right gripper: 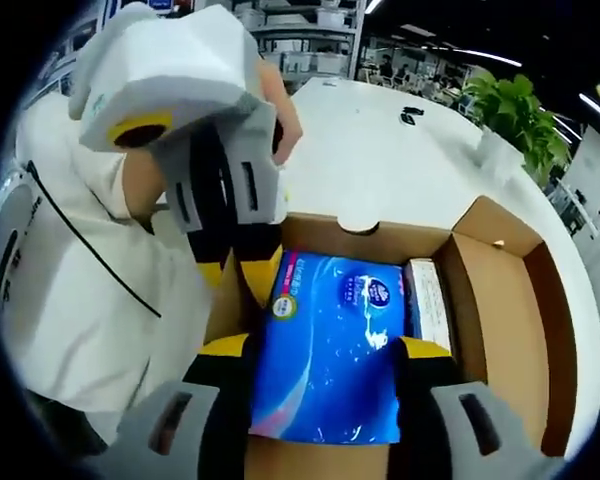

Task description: Operate the shoe box by opening the lid, removing the specified soft item, and placing it in the target area until the item is outside and the box remains undamaged.

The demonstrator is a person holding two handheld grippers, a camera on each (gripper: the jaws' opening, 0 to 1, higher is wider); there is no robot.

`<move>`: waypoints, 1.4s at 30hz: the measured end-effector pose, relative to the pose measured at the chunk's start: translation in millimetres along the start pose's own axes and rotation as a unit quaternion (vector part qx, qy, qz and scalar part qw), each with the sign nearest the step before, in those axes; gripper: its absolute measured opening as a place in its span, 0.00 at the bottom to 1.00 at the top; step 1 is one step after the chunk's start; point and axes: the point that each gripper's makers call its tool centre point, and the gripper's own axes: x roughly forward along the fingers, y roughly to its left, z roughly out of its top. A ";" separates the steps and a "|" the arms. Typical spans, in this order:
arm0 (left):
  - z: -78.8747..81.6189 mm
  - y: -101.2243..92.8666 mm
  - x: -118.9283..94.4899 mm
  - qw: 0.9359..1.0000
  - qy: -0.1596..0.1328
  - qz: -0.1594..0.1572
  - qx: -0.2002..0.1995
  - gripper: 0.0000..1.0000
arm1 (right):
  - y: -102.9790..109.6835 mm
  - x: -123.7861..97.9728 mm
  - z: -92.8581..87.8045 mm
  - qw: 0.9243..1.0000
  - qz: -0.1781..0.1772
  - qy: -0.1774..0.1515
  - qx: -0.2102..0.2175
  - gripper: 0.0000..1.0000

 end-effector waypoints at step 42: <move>0.6 0.6 -0.2 1.000 -0.003 0.000 -0.011 0.08 | 1.8 -21.7 -43.0 1.000 0.004 0.016 -0.012 0.53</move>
